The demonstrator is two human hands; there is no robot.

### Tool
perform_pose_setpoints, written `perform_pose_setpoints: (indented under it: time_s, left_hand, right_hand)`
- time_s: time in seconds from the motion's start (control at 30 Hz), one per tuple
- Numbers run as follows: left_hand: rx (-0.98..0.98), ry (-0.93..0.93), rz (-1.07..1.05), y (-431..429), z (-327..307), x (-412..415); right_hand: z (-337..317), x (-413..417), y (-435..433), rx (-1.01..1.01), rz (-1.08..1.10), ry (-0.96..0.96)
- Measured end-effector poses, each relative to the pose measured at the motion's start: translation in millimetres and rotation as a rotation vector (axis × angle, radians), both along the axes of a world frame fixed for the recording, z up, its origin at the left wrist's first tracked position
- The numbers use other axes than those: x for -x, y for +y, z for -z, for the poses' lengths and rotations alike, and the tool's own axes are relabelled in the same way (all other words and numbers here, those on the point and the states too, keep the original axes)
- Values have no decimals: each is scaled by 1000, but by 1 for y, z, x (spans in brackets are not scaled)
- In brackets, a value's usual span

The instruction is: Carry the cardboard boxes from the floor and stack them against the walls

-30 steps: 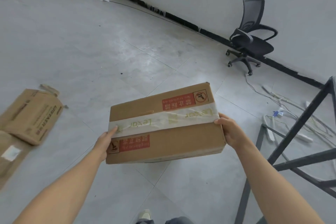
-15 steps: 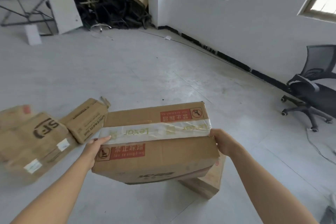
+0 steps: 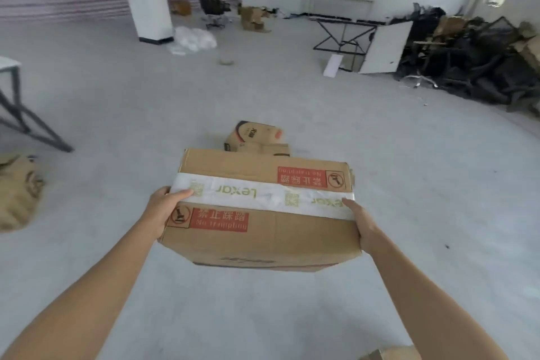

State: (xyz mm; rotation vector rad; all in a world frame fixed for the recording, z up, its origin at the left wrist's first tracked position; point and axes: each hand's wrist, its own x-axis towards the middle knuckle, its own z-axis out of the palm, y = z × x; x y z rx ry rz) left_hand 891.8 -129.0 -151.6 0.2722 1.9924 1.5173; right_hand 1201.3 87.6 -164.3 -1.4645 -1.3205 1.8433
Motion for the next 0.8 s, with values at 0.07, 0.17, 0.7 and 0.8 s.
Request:
perform_pose_setpoints:
  time_s: [0.07, 0.17, 0.7, 0.8]
  left_hand:
    - [-6, 22, -136, -43, -7, 23]
    - [-3, 40, -309, -105, -10, 55]
    - [21, 49, -892, -301, -2, 113]
    - [58, 16, -987, -316, 9, 97]
  right_hand:
    - [-2, 53, -7, -19, -101, 33]
    - [-5, 133, -21, -38, -243, 16]
    - [-2, 409, -139, -122, -877, -29]
    - [7, 441, -153, -121, -1034, -78]
